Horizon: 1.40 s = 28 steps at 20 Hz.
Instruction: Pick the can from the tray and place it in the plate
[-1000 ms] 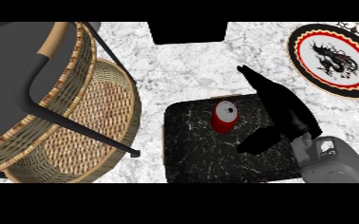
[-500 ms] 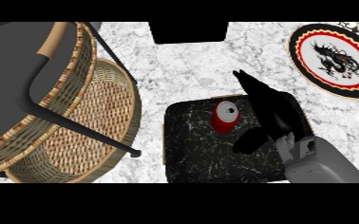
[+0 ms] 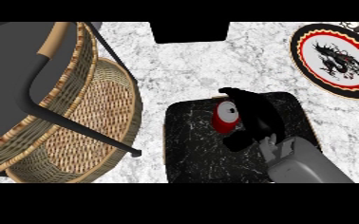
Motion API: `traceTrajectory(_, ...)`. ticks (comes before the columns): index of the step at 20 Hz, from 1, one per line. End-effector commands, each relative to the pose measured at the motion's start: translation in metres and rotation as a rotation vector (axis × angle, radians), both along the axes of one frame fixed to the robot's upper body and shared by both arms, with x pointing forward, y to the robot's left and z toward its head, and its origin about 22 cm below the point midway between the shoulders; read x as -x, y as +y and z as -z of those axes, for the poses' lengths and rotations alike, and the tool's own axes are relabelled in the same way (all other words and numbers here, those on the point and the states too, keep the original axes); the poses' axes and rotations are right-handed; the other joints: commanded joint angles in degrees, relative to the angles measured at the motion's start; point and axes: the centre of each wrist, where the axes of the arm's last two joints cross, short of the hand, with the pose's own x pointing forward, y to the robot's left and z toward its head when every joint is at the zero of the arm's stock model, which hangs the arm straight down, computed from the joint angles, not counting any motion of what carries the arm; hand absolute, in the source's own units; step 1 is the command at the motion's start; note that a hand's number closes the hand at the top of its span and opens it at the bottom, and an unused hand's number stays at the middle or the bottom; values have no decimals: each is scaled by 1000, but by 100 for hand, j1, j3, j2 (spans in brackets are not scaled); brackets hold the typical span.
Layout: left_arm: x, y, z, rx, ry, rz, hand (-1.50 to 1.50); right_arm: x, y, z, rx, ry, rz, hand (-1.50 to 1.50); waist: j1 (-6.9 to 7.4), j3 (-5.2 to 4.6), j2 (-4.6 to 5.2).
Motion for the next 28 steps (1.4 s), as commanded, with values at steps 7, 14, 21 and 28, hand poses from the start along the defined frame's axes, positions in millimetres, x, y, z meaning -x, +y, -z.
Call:
traceTrajectory(7,17,-62,62,244,236,122,0,-5,0,6,98,-53,-73,150,-71,-254,101)
traceTrajectory(14,10,-66,60,231,206,89,0,-20,8,15,111,-131,109,150,-131,-255,163)
traceTrajectory(21,14,-60,57,234,205,102,0,-55,17,-23,5,-467,359,150,-28,-253,155)
traceTrajectory(28,19,-58,64,251,220,90,0,-69,16,-43,-80,-709,537,150,-120,-258,124)
